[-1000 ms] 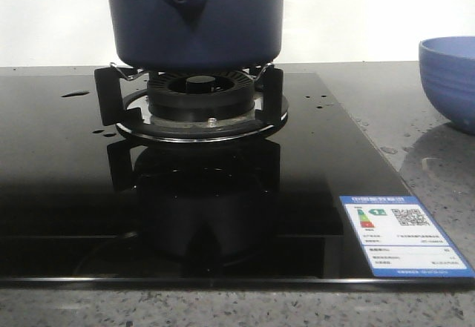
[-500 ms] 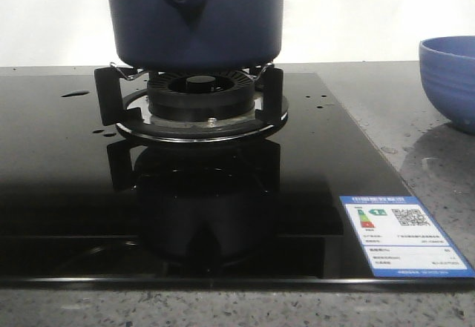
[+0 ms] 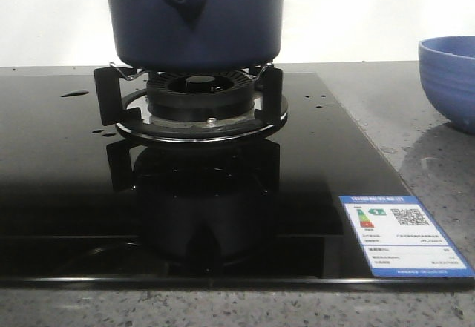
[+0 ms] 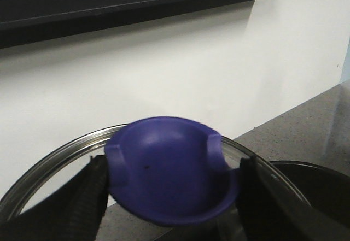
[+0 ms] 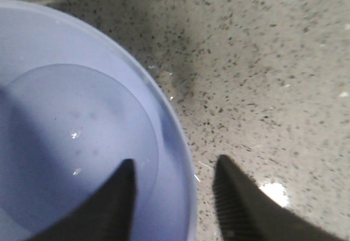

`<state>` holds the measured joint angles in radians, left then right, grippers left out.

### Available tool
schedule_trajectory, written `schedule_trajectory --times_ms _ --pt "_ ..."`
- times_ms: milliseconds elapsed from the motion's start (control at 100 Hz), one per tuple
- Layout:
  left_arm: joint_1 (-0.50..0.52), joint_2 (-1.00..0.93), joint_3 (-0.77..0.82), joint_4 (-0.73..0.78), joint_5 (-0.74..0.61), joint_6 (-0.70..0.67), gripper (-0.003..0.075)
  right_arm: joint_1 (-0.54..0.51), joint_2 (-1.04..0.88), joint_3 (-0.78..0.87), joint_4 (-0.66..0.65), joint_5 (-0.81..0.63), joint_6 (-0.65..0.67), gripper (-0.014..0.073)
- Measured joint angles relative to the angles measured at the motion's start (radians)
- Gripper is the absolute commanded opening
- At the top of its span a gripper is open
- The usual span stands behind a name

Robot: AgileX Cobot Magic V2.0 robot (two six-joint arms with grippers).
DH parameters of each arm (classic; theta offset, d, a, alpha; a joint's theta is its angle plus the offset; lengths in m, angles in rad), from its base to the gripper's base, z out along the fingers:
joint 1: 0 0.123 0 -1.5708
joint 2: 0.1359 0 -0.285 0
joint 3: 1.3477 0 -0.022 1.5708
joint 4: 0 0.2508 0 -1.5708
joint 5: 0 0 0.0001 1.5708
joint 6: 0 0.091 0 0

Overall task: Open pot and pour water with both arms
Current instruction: 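Grasp the rim of the light blue bowl with the right gripper, then lift the light blue bowl with the right gripper toward the pot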

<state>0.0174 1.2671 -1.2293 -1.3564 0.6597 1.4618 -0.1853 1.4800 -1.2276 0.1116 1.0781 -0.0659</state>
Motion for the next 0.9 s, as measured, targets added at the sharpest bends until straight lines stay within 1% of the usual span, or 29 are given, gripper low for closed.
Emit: schedule_trajectory --times_ms 170,210,390,620,760,900 --pt "0.000 0.000 0.000 0.002 -0.002 0.000 0.0378 0.000 0.024 0.000 0.002 -0.002 -0.005 -0.0041" --pt "0.000 0.000 0.000 0.002 -0.007 0.000 0.0378 0.000 0.024 0.000 0.002 -0.004 -0.005 -0.0074" --pt "0.000 0.000 0.000 0.026 -0.038 0.000 0.0378 0.000 0.024 -0.030 0.019 0.009 -0.012 -0.0074" --pt "0.000 0.004 0.000 0.033 -0.047 0.000 0.0378 0.007 0.028 -0.159 0.118 0.072 -0.049 -0.0074" --pt "0.000 0.017 0.000 0.033 -0.049 0.000 0.0378 0.050 0.028 -0.258 0.140 0.106 -0.053 -0.0062" --pt "0.000 0.027 0.000 0.033 -0.049 0.000 0.0378 0.129 0.035 -0.365 0.146 0.136 -0.055 -0.0054"
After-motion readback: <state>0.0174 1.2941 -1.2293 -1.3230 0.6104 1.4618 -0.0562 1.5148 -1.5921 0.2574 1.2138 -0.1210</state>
